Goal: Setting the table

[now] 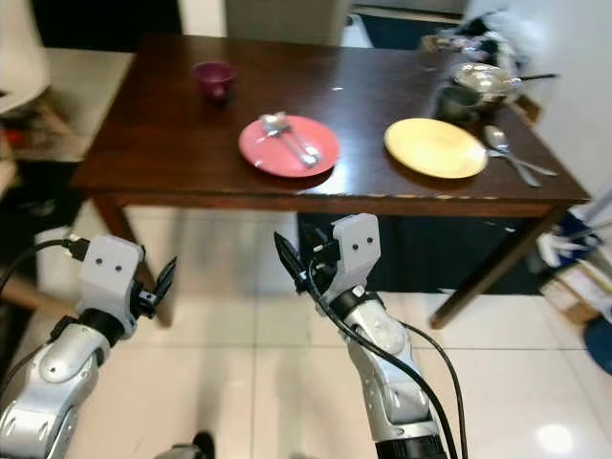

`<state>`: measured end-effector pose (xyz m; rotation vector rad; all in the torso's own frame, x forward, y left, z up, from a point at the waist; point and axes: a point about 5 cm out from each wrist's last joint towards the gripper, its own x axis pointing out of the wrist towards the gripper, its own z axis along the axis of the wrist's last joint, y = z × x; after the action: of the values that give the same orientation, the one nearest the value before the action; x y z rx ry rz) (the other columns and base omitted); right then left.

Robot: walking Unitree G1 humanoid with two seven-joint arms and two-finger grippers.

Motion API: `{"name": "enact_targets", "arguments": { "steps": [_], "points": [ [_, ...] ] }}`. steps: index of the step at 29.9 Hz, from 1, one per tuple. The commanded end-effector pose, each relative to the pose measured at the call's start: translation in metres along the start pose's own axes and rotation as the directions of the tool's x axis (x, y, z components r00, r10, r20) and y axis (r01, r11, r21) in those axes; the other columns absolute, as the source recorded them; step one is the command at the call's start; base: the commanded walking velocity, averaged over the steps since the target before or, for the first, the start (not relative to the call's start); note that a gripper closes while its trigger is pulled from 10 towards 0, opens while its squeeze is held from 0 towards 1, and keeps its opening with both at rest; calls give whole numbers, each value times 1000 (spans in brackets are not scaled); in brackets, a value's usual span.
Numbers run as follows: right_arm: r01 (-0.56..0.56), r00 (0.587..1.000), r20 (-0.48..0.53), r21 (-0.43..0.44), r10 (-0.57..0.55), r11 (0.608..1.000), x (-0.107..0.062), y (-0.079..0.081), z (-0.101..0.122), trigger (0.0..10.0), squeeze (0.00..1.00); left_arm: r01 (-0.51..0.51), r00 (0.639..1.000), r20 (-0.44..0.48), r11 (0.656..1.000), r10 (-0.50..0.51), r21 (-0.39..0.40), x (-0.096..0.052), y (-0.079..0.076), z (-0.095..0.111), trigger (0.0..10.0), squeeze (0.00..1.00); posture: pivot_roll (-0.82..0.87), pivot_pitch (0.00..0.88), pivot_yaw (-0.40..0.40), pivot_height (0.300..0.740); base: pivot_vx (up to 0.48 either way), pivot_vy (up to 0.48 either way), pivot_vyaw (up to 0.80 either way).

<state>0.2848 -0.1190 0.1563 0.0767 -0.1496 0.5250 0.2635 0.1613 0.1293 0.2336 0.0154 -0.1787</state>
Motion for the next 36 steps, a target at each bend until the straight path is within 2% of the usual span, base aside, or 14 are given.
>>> {"name": "enact_targets", "arguments": {
  "steps": [1,36],
  "points": [
    [14,1000,-4,11,-14,1000,-3,-3,-2,10000,0,19,1000,6,1000,-19,5,1,-4,2,10000,0,-93,40,10,740,-390,0,0],
    [28,999,-25,29,-27,999,-7,-4,-8,10000,0,33,999,-11,999,-33,7,-1,-6,-1,10000,0,-93,49,11,740,-391,0,0]
  ]
}}
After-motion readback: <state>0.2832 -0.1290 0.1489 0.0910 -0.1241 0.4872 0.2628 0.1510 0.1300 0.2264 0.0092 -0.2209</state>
